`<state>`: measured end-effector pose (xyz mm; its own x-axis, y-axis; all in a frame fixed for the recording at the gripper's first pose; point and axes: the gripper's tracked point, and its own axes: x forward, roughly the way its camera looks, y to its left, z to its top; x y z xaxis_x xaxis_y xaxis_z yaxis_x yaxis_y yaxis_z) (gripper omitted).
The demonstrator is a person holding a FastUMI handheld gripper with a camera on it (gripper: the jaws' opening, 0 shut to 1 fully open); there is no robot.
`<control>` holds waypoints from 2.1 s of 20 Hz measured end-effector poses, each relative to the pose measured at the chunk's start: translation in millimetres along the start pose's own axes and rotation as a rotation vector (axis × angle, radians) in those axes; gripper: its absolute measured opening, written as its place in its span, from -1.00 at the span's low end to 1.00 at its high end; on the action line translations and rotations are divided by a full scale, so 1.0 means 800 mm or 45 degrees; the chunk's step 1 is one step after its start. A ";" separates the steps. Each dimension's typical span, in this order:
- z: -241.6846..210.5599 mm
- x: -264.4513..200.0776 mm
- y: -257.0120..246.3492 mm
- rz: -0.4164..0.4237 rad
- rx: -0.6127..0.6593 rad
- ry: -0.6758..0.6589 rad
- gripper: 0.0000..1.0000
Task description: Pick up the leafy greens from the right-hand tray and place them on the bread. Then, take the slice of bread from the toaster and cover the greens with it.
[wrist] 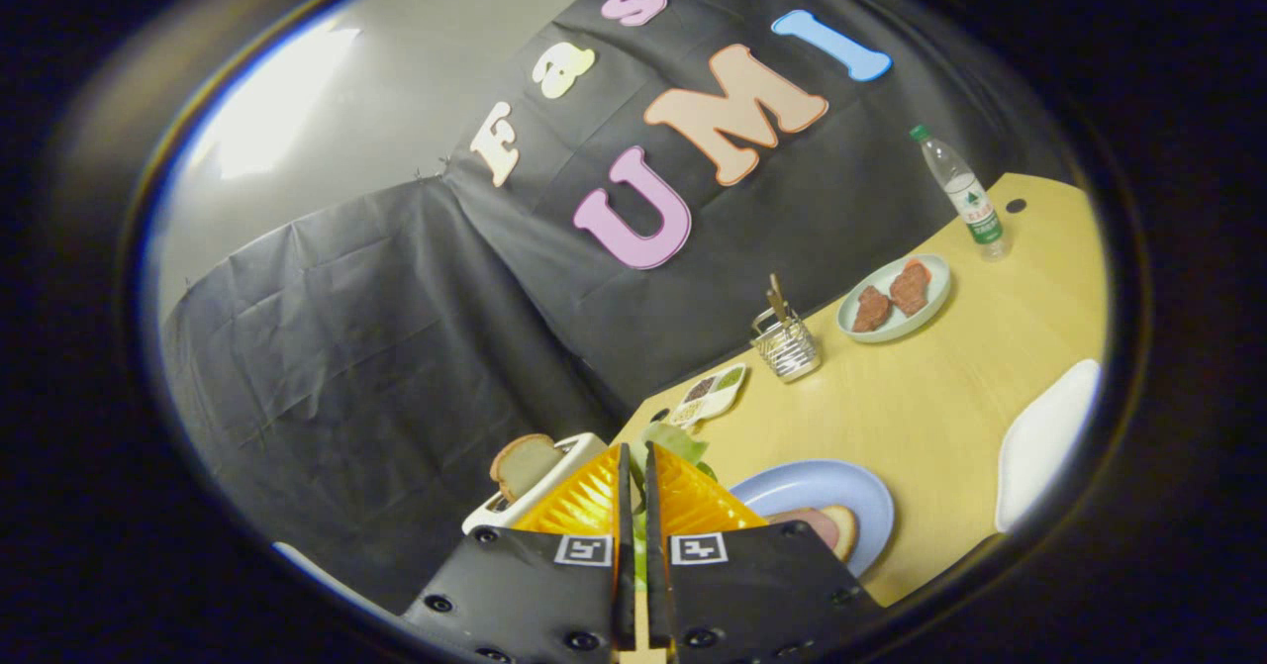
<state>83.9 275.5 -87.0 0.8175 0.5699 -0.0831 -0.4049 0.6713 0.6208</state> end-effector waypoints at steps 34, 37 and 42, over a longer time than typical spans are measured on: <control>-0.027 -0.009 -0.117 -0.587 -0.416 0.164 1.00; -0.014 -0.004 -0.084 -0.550 -0.426 0.154 1.00; -0.016 0.009 0.017 -0.362 -0.438 0.171 1.00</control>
<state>78.9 294.5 -89.4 0.8649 0.3811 -0.3266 -0.3030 0.9152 0.2657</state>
